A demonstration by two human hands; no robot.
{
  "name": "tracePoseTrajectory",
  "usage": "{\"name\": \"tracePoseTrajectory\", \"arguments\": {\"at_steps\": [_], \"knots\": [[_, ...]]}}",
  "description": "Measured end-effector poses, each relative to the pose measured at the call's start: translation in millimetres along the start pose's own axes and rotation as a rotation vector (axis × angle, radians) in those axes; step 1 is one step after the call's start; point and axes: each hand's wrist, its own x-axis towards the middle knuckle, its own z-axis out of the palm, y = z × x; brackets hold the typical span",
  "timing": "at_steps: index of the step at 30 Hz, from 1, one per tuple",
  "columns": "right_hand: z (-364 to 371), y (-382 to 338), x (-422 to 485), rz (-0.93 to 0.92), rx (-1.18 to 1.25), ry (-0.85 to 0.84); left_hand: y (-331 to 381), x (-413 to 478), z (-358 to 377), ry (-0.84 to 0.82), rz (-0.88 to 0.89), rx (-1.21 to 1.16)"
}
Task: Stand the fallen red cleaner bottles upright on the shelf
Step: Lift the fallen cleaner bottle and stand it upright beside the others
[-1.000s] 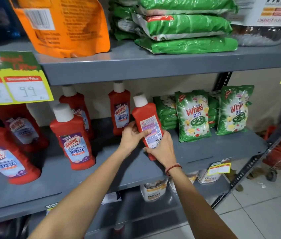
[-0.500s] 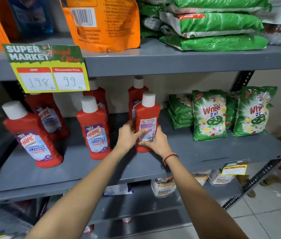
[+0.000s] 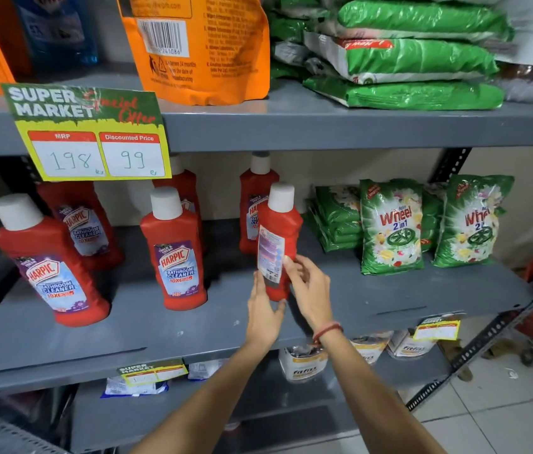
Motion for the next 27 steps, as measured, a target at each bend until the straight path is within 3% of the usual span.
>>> {"name": "tracePoseTrajectory", "arguments": {"at_steps": [4, 9, 16, 27], "knots": [[-4, 5, -15, -0.045, -0.043, -0.032, -1, 23, -15, -0.045, -0.006, 0.008], [-12, 12, 8, 0.042, -0.027, -0.105, -9, 40, -32, -0.082, 0.067, 0.125], [0, 14, 45, 0.163, 0.056, -0.441, -14, 54, -55, -0.248, -0.021, -0.113], [9, 14, 24, 0.11, 0.0, -0.245, -18, 52, -60, -0.384, -0.061, -0.17]]}}
